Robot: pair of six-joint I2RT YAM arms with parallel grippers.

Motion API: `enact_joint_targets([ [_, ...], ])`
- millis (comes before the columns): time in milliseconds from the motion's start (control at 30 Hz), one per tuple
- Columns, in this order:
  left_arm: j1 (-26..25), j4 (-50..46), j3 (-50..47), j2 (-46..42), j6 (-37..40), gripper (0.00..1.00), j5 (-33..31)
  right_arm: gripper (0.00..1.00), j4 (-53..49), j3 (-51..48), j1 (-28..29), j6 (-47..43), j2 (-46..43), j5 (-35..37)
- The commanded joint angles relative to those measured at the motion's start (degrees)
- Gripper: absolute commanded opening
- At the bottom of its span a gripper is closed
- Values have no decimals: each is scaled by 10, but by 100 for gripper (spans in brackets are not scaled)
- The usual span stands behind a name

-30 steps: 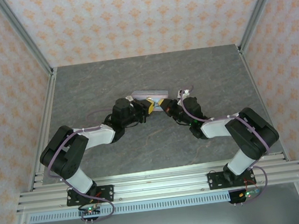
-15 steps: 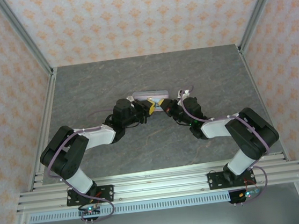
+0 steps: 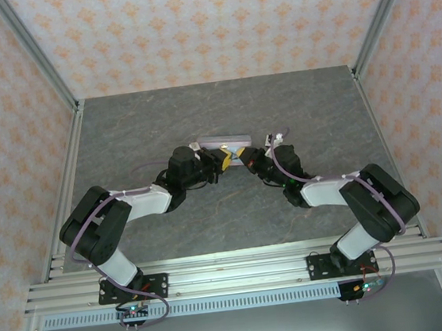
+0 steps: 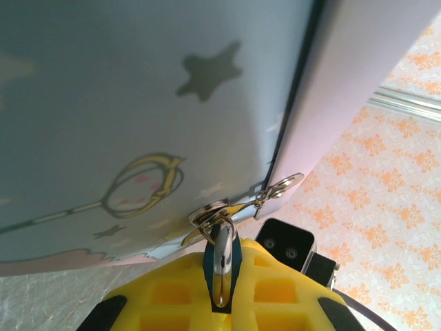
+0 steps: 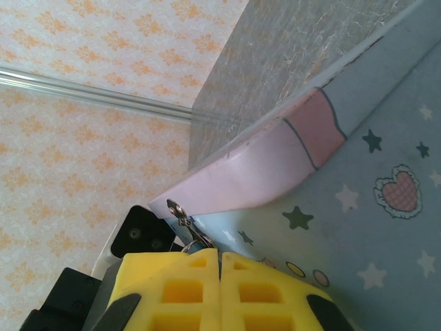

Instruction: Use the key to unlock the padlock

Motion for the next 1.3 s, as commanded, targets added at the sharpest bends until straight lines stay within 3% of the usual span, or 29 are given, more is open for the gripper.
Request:
enact_joint_targets([
  [0, -1, 12, -4, -8, 12, 0, -2, 0, 25, -5, 5, -4, -16, -14],
  [300, -1, 9, -16, -12, 13, 0, -4, 0, -1, -26, 5, -10, -33, -24],
  [667, -4, 29, -65, -13, -11, 0, -23, 0, -92, -104, 5, -36, -145, -37],
  [1267, -21, 72, -79, -38, -16, 0, -9, 0, 8, -166, 5, -58, -190, -83],
])
